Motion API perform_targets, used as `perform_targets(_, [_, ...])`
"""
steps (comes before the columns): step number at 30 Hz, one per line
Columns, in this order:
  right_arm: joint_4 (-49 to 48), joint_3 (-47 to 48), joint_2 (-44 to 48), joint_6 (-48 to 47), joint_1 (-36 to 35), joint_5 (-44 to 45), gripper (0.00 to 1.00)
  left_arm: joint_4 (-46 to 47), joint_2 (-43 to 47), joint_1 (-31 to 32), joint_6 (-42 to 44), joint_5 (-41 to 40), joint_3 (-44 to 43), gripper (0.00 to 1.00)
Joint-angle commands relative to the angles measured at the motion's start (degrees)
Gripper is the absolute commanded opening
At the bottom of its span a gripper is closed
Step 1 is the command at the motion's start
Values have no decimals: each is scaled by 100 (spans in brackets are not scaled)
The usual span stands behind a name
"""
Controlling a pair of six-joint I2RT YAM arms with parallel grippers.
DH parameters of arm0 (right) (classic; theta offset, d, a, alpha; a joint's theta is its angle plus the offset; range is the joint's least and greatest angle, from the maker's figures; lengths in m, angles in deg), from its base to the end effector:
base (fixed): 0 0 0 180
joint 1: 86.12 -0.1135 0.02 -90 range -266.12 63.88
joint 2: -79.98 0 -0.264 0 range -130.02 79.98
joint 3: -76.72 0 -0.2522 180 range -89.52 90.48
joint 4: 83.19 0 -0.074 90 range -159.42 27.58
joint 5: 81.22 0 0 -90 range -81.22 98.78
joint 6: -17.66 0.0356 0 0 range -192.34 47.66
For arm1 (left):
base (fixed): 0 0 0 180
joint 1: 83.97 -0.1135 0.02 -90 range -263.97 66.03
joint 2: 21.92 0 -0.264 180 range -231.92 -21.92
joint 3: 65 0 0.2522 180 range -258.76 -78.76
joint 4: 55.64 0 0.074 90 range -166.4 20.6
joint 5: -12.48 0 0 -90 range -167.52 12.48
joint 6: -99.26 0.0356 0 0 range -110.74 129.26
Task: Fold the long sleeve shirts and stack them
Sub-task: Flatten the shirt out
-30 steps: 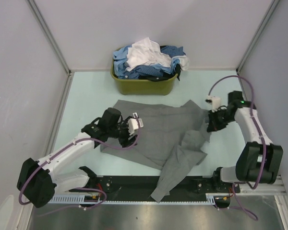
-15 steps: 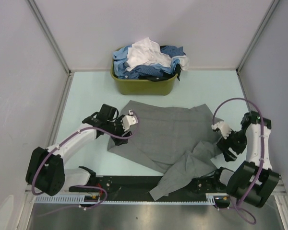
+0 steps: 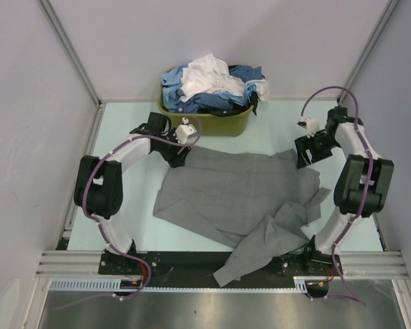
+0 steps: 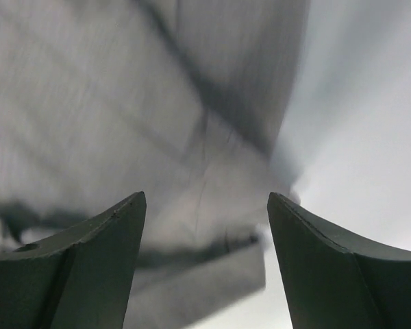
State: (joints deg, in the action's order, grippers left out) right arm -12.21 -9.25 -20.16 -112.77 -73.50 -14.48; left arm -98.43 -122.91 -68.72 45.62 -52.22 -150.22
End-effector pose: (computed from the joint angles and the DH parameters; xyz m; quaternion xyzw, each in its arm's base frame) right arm 0.3359 -0.0608 0.2425 -0.2559 0.9393 0.1301 0.1880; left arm 0.3514 -0.1116 0.2135 0.4623 0.8197 -0.1588 0.2985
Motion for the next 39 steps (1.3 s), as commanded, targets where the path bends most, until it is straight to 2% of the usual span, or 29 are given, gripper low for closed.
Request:
perform_targets(1, [-1018, 726, -892, 1097, -199, 288, 80, 56, -404, -30, -42, -95, -220, 70])
perform_targets(5, [-1335, 973, -1411, 1405, -400, 402, 81, 39, -492, -48, 47, -270, 62, 70])
perform_targets(8, [-1353, 1131, -1728, 1511, -690, 349, 75, -23, -413, -92, 90, -289, 351, 67])
perform_targets(10, [-1405, 1219, -1912, 1590, -919, 358, 57, -154, -334, -109, 161, -306, 448, 59])
perform_targets(11, [-1449, 1245, -1965, 1625, -998, 393, 50, -242, -299, -136, 187, -315, 527, 48])
perform_targets(12, [-1441, 1402, -2114, 1625, -1129, 419, 36, -269, -281, -162, 187, -324, 563, 43])
perform_targets(13, [-1423, 1508, -2176, 1634, -1183, 411, 31, -304, -237, -197, 179, -315, 598, 37])
perform_targets(14, [-1415, 1614, -2272, 1652, -1218, 385, 24, -409, -237, -328, 170, -280, 598, 26])
perform_targets(15, [-1371, 1771, -2334, 1695, -1244, 349, 12, -462, -220, -408, 144, -193, 598, 20])
perform_targets(17, [-1344, 2254, -2536, 1757, -1410, 323, 0, -559, -167, -653, 135, -175, 598, 7])
perform_targets(20, [-1397, 2879, -2625, 1854, -1464, 253, 0, -594, 69, -961, 152, -157, 729, 0])
perform_targets(22, [-1379, 3204, -2538, 1793, -1508, 252, 0, -655, 280, -1102, 231, -139, 887, 0])
perform_targets(26, [-1494, 3223, -2177, 1626, -1579, 200, 0, -682, 624, -1138, 442, -69, 1204, 0])
perform_targets(31, [-767, 3162, -1984, 1354, -1543, -159, 0, -700, 773, -1138, 495, 142, 1354, 0])
perform_targets(34, [-589, 2435, -1361, 1301, -1552, -685, 0, -709, 905, -1138, 469, 238, 1380, 0])
perform_targets(35, [-545, 2162, -794, 1178, -1613, -810, 0, -709, 940, -1138, 477, 247, 1407, 0])
perform_targets(36, [-483, 1533, -527, 1073, -1666, -889, 0, -700, 1019, -1138, 460, 256, 1424, 0])
perform_targets(38, [-229, 889, 123, 714, -1893, -1127, 0, -709, 1072, -1138, 469, 265, 1486, 0])
perform_targets(39, [-115, 320, 787, 546, -1999, -1206, 0, -709, 1125, -1138, 469, 265, 1512, 0])
